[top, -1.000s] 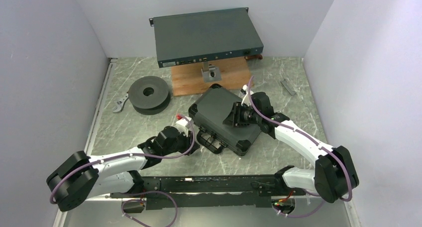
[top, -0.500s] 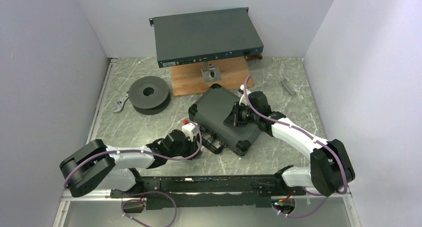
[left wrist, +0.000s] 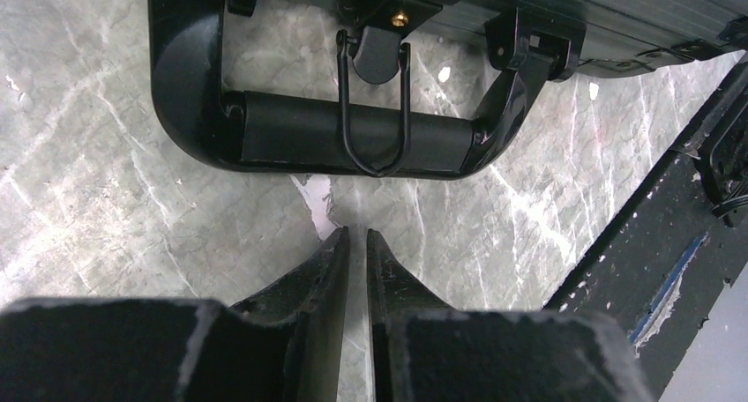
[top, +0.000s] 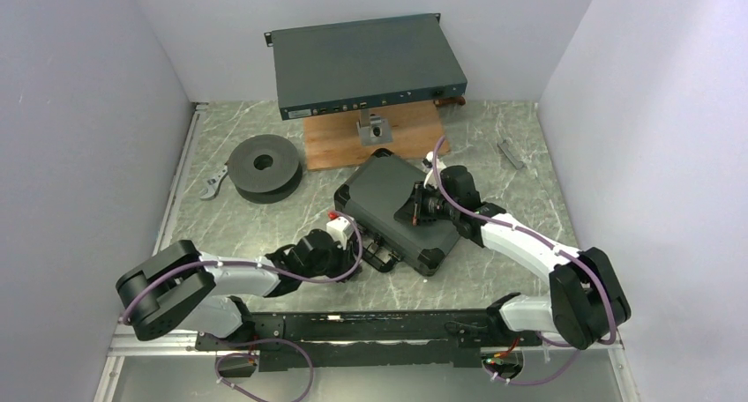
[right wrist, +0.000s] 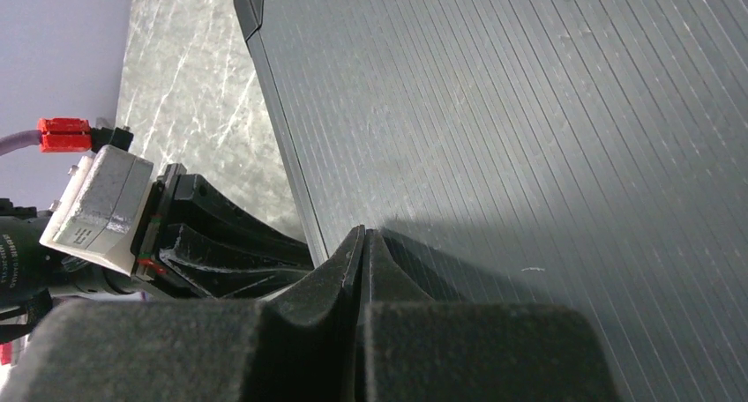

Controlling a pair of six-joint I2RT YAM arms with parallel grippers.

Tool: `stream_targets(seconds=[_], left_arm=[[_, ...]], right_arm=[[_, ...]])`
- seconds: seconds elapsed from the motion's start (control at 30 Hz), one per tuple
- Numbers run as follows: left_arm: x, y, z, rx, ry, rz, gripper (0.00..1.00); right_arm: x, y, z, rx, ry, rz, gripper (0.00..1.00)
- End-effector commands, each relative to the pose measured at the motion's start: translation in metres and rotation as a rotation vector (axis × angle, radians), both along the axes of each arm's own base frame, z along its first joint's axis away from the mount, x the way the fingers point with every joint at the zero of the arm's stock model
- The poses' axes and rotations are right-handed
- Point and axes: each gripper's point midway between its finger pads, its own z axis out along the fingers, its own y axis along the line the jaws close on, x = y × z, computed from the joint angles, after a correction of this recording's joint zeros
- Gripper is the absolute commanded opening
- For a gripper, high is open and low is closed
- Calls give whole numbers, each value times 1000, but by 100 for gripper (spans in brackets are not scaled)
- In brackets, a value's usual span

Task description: Pack up texas hold em set

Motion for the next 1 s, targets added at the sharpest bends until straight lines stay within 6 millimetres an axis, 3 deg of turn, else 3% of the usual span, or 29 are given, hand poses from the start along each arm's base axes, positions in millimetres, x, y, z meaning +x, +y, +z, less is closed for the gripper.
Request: stream_targets(seconds=[0.0, 0.57, 0.97], left_arm=[[14, -17, 20, -52, -55, 12, 18], [28, -23, 18, -49, -55, 63, 16], [33, -30, 28, -59, -81, 53, 16]], right_arm=[[-42, -37, -74, -211, 215, -45, 0], [-36, -39, -71, -238, 200, -52, 0], [-37, -38, -76, -236, 217, -47, 0]])
